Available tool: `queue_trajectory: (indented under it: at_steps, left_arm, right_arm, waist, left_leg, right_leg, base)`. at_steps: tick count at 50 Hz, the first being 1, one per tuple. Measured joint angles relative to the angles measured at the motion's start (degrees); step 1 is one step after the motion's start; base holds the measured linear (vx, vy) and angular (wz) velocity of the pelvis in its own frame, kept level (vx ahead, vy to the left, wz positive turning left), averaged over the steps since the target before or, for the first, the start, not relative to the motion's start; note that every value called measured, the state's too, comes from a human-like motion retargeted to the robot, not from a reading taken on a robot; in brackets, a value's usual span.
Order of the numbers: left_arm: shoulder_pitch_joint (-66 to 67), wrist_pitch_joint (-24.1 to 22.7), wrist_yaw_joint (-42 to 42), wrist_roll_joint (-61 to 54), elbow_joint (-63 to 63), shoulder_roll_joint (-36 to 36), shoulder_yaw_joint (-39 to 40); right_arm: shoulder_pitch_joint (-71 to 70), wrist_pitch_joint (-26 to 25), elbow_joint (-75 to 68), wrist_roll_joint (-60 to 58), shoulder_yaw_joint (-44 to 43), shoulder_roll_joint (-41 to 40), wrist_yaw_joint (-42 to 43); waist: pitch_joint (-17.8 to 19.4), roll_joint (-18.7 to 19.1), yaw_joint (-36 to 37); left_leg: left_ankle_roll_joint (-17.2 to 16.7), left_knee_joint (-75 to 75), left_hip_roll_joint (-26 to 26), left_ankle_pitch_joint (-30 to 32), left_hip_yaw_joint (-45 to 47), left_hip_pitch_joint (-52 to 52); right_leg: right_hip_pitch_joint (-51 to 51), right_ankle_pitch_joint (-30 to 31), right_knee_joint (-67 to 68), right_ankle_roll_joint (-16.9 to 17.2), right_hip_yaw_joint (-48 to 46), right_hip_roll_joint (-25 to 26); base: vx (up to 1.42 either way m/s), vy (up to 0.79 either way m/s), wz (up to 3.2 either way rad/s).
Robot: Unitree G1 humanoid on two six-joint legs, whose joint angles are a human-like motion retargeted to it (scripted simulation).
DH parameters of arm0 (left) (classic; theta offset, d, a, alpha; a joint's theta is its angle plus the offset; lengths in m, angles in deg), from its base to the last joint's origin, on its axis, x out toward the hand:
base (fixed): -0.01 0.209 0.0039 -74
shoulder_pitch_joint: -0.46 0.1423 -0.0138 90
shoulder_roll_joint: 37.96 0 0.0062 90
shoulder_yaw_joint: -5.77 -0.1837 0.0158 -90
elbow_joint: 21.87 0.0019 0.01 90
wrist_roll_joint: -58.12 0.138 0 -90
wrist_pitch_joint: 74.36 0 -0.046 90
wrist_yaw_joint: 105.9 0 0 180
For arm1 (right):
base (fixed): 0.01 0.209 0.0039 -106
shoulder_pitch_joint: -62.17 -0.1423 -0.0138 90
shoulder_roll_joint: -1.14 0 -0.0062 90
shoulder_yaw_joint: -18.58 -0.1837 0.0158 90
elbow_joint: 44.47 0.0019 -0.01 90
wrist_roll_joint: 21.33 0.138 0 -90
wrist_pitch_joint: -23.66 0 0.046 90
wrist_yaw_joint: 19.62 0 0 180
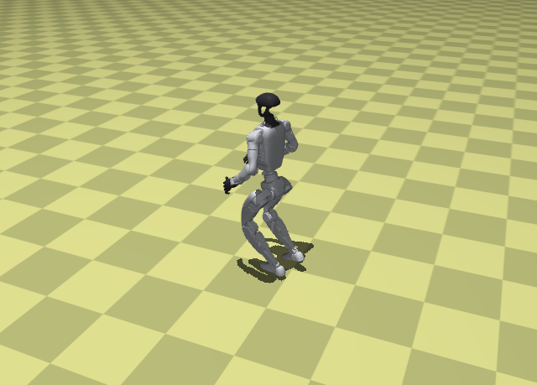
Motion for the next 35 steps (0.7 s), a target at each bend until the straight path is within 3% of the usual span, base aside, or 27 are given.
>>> queue_trajectory:
  at_steps: [2, 5, 8, 13, 20, 23, 30, 35]
  left_arm:
    - [-0.93, 0.23, 0.04, 1.65, 1.08, -0.71, -0.55]
    - [-3.06, 0.73, -1.34, 4.79, 4.17, -0.92, -1.72]
    - [-5.13, 0.97, -2.79, 7.1, 7.93, -0.32, -2.41]
    - [-3.98, 0.83, -3.52, 8.62, 10.75, 1.41, -2.35]
    - [-2.95, 0.27, -2.1, 8.6, 12.05, 1.95, -1.55]
    - [-3.1, 0.12, -1.5, 7.6, 10.55, 1.45, -0.94]
    - [-6.38, 1.48, -0.26, 4.92, 8.17, 1.06, 0.74]
    - [-6.55, 1.46, 0.27, 1.76, 10.18, 2.05, 1.66]
  right_arm:
    - [-0.25, -0.24, 0.86, -0.26, -0.17, -0.24, -0.01]
    - [-0.9, -0.76, 0.51, -1.93, -0.12, -1.45, 1.44]
    - [-1.64, -0.81, -1.08, -3.04, -0.04, -2.37, 3.04]
    - [-0.67, -0.75, -4.48, -2.72, 0.03, -1.86, 3.72]
    - [0.71, -1.45, -9.33, -2.3, -0.99, -1.94, 2.6]
    - [0.68, -1.37, -8.9, -2.21, -0.99, -1.73, 2.9]
    - [-4.6, -2.55, -11.44, -3.11, 1.25, -1.47, 2.55]
    - [-5.58, -3.2, -15.85, -1.11, 1.68, -2.94, 1.64]
  waist:
    - [0.99, -1.53, -1.61]
    - [1.34, -4.78, -5.64]
    - [1.54, -6.43, -7.62]
    - [1.66, -4.39, -6.19]
    - [-0.11, -1.02, -3.05]
    - [-0.35, -0.54, -1.96]
    - [2.35, 0.46, 1.16]
    - [2.54, -0.22, 1.73]
  left_leg:
    - [2.16, 2.43, -3.29, -3.55, 0.57, -1.75]
    - [4.81, 2.84, -8.69, -3.63, 2.51, -5.48]
    - [5.86, 1.54, -10.6, -3.63, 3.42, -6.21]
    - [4.4, -2.84, -7.58, -3.38, 2.4, -0.34]
    - [-3.7, -7.72, -0.97, 9.86, -1.13, 3.47]
    - [-4.08, -1.62, 1.61, 7.62, -1.55, 1.1]
    - [-2.45, 19.93, 10.92, -3.3, -0.29, -6.33]
    - [-2.04, 15.86, 10.38, -1.09, -0.52, -4.93]
  right_leg:
    - [-2.12, -3.57, 7.79, 1.16, 0.13, -4.33]
    - [-6.85, -5.99, 17.36, 1.97, 1.65, -11.6]
    - [-9.34, -6.35, 20.62, 1.25, 3.14, -14.26]
    - [-5.73, -3.86, 12.61, -0.36, 2.72, -9.45]
    - [0.81, 4.18, -7.27, -1.17, 1.45, 1.12]
    - [2.09, 2.92, -9.68, -1.8, 1.21, 3.86]
    - [1.63, -13.06, -4.24, -5.64, -3.7, 5.29]
    - [4.5, -9.4, -9.54, -5.1, -2.32, 6.42]
  base:
    - [-0.07, 0.05, 0.65]
    - [-0.07, 0.05, 1.12]
    - [0.01, 0.03, 0.54]
    - [0.13, 0.0, -0.29]
    - [0.07, -0.05, 0.1]
    - [-0.04, -0.07, 0.4]
    - [-0.05, -0.04, 0.18]
    - [0.03, 0.05, 0.1]
